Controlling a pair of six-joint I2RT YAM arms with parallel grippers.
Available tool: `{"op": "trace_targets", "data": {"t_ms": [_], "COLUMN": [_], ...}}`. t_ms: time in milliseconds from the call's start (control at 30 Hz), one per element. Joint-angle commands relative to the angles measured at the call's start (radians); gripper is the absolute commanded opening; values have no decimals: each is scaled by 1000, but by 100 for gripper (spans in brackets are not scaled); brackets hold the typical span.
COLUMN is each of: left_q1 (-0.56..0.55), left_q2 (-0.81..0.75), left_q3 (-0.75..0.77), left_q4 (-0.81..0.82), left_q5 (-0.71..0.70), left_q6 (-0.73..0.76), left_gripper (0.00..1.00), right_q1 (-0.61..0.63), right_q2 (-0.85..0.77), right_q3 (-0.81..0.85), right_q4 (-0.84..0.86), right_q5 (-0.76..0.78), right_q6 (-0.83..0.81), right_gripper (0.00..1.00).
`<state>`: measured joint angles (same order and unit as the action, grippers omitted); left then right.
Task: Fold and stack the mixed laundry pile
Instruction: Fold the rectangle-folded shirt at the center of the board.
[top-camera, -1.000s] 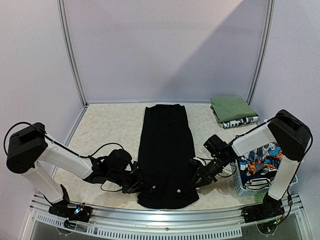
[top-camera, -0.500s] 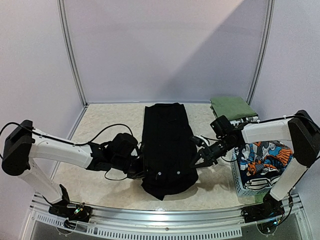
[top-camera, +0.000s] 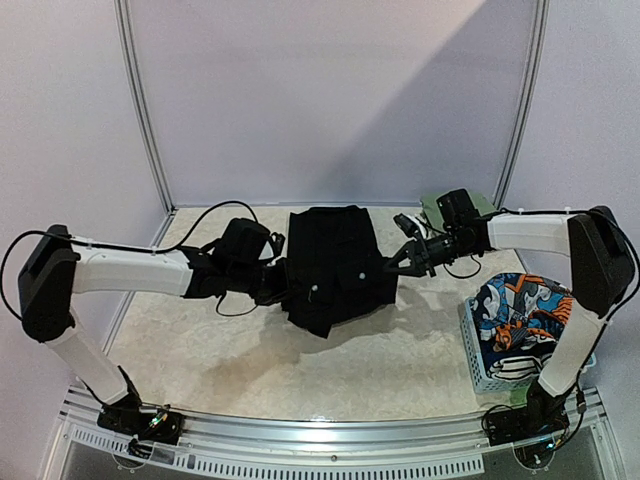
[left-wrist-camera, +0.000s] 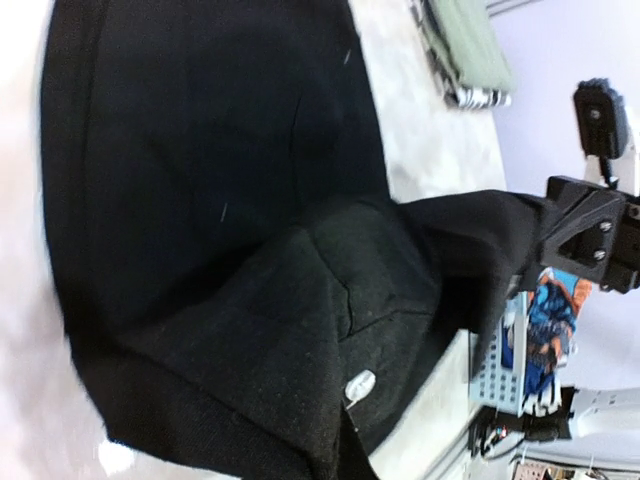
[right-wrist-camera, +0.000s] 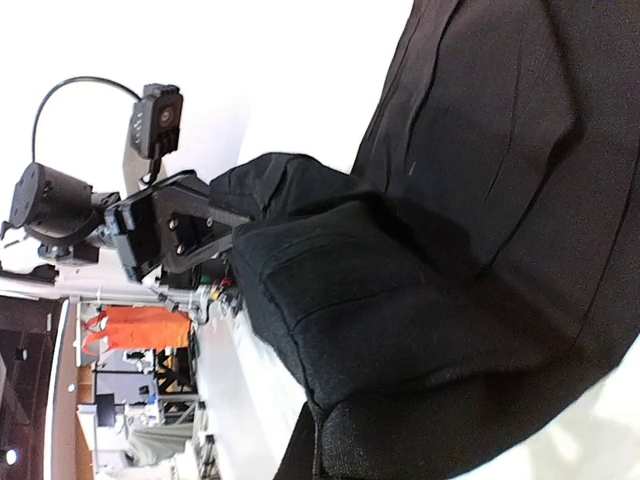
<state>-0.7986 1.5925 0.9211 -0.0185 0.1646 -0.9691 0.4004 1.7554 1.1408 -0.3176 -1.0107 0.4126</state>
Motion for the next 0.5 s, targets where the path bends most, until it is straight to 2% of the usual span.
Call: {"op": "trace_targets", "data": {"t_ms": [0, 167, 467], "left_q1": [54, 105, 168], "left_q2": [125, 214, 362], "left_q3": [86, 142, 220], "left_q4": [73, 148, 232], "left_q5": [18, -15, 35], "left_q6": [80, 87, 41], "left_gripper": [0, 0, 1], "right_q1": [-29, -78, -95], "right_q2": [119, 253, 446], "right_q3": [87, 185, 344], "right_q4": [110, 197, 233], "right_q5": [17, 32, 20], "right_q6": [-4, 47, 97], "right_gripper": [0, 0, 0]}}
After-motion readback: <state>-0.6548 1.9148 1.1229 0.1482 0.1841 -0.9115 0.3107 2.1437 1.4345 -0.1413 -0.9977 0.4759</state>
